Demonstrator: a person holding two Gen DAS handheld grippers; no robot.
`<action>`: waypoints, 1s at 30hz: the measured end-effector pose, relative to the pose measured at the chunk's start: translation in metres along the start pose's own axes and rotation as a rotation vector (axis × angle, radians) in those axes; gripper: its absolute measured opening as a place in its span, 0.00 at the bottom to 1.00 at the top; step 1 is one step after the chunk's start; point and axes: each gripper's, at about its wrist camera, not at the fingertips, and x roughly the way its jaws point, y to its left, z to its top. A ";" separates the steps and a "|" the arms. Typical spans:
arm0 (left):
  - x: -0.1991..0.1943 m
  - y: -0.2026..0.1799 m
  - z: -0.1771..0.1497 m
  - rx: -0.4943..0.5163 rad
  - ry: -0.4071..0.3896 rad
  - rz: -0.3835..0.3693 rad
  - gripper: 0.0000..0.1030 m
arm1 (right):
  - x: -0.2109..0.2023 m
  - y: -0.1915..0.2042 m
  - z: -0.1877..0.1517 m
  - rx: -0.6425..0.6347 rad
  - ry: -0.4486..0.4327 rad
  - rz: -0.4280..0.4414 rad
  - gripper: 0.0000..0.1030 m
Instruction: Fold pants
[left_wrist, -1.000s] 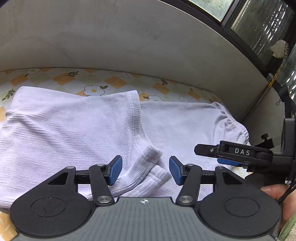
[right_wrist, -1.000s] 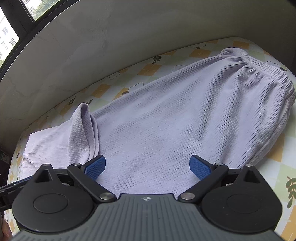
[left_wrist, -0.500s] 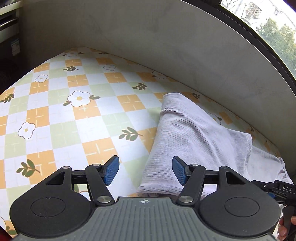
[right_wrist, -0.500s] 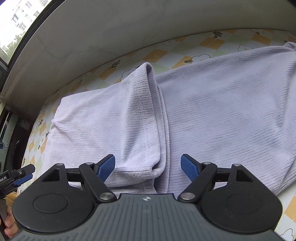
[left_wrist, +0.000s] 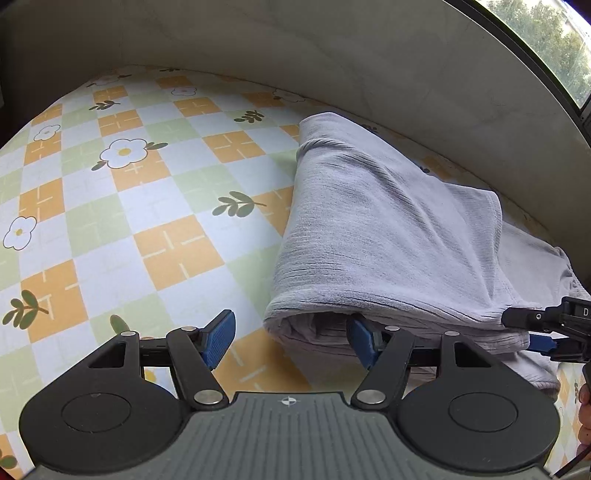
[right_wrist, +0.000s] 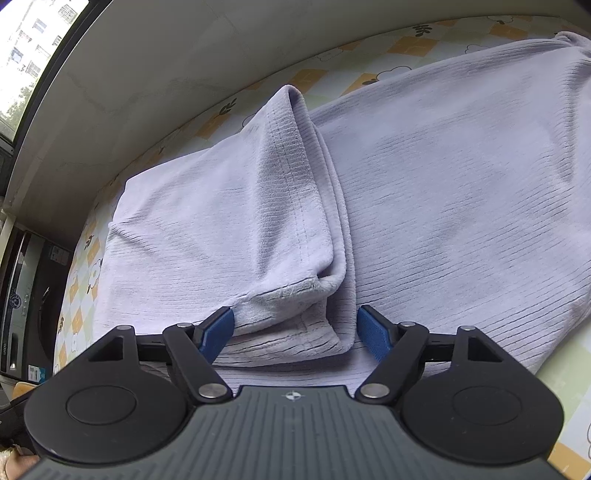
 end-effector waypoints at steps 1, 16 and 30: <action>0.003 -0.001 0.001 0.008 -0.007 0.012 0.67 | 0.001 0.000 0.000 0.000 -0.002 0.000 0.74; 0.003 -0.002 0.002 0.094 -0.056 0.167 0.42 | -0.001 0.006 0.001 0.008 -0.053 0.038 0.26; 0.003 0.009 0.005 -0.010 -0.033 0.129 0.46 | -0.017 -0.020 0.004 0.172 -0.132 0.086 0.65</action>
